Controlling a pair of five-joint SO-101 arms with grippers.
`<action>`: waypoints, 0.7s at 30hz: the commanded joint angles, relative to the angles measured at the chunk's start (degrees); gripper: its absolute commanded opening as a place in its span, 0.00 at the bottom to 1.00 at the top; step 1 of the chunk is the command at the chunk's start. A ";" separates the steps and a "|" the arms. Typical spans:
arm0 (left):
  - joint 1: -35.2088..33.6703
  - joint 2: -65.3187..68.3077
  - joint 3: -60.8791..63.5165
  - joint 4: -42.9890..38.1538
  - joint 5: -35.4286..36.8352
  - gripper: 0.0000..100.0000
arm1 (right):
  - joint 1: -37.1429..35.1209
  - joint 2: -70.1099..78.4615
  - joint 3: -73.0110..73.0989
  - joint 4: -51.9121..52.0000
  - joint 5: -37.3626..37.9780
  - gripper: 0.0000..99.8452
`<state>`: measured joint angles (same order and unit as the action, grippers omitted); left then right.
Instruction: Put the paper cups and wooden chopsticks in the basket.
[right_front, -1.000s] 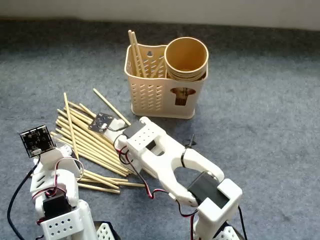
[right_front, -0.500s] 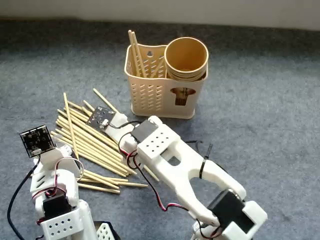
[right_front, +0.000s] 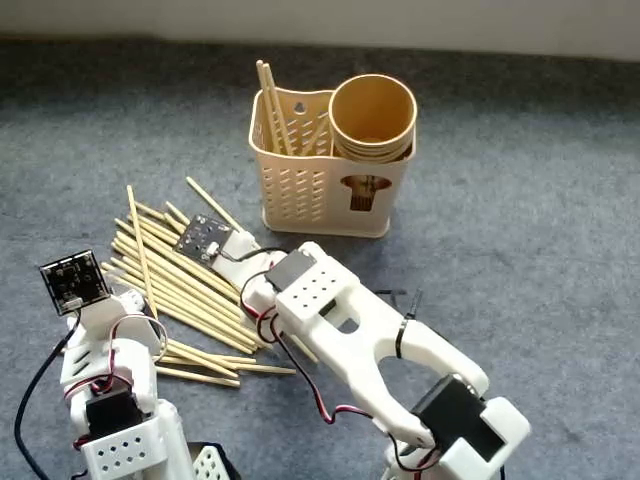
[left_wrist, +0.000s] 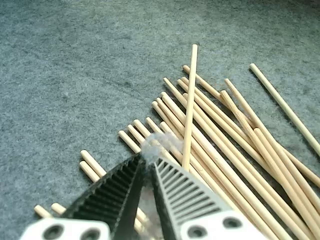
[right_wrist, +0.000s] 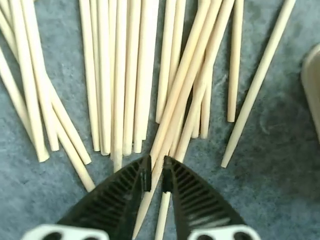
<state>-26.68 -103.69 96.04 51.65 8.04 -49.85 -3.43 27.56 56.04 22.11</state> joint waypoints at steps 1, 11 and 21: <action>-0.57 -0.40 1.19 0.18 0.09 0.01 | 2.51 0.66 -0.22 -1.54 0.35 0.10; -0.57 -0.40 1.19 0.18 0.09 0.01 | 4.00 5.85 -0.31 -6.46 0.70 0.10; -0.57 -0.31 1.19 0.18 0.09 0.01 | 3.56 6.64 0.04 -6.37 0.70 0.10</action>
<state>-26.68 -103.69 96.04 51.65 8.04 -45.98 3.60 27.56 50.51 22.11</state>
